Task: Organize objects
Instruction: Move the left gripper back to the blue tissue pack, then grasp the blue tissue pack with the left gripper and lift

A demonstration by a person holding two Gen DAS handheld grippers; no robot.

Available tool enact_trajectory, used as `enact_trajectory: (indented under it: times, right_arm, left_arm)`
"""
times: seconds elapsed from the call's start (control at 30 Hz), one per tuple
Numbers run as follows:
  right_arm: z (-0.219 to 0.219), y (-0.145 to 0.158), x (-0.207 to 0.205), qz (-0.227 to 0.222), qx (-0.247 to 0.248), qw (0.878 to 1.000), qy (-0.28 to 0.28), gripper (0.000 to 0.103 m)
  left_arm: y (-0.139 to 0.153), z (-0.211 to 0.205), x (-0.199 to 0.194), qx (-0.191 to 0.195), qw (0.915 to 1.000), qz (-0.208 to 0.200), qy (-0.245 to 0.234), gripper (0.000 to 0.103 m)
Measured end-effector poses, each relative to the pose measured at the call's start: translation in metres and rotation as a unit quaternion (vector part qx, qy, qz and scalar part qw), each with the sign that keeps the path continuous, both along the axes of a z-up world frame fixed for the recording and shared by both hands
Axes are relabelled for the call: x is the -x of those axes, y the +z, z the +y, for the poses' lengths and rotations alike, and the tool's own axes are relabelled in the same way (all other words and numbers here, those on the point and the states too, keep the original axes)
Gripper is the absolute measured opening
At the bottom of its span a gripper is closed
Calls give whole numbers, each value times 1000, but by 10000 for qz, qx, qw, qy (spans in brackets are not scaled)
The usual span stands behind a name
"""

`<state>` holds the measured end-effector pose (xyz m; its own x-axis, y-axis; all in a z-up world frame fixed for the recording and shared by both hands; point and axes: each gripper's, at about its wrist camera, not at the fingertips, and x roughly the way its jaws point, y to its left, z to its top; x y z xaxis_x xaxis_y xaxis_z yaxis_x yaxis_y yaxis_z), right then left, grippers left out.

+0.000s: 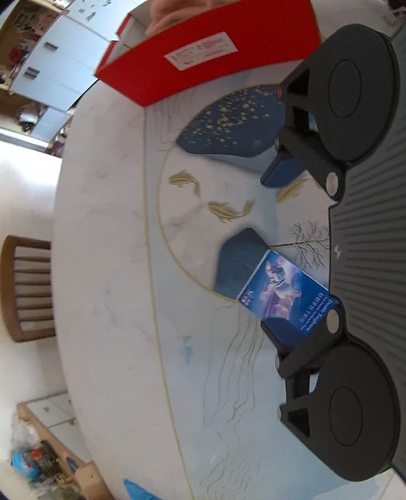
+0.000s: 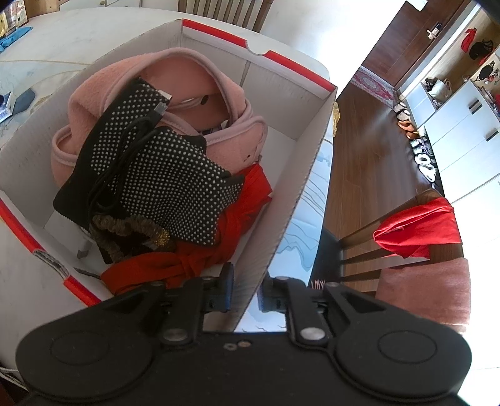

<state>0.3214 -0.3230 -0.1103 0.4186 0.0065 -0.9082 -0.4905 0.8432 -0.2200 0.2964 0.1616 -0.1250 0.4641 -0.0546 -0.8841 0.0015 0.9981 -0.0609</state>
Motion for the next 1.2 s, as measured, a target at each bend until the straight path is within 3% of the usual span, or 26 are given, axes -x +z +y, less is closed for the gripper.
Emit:
enact_trajectory:
  times: [0.07,0.3,0.5,0.73,0.8,0.87,0.97,1.2]
  right_arm:
    - [0,0,0,-2,7,10000,3,15]
    - [0,0,0,1,10,10000,1,15]
    - [-1,0,1,-4,29,10000,-4,15]
    - [-2,0,2,-8,37,10000,-35,15]
    - [-4,0,2,-7,35,10000,-40,15]
    - [-4,0,2,-8,37,10000,-42,15]
    - [-4,0,2,-8,40,10000,-39,15]
    - [-4,0,2,-8,40,10000,-42,14]
  left_arm:
    - [-8,2,-1,14,10000,84,-43,102]
    - [-24,10,-6,-221,9996,188,-73,102]
    - [-38,22,-7,-173,9991,397,25,102]
    - [-43,24,-3,-362,9988,312,103,101]
    - [-42,24,-2,-374,9988,274,147,98]
    - [-42,25,-1,-392,9987,252,205,85]
    - [-39,25,1,-357,9989,200,249,74]
    - [-28,14,6,-424,9986,79,294,62]
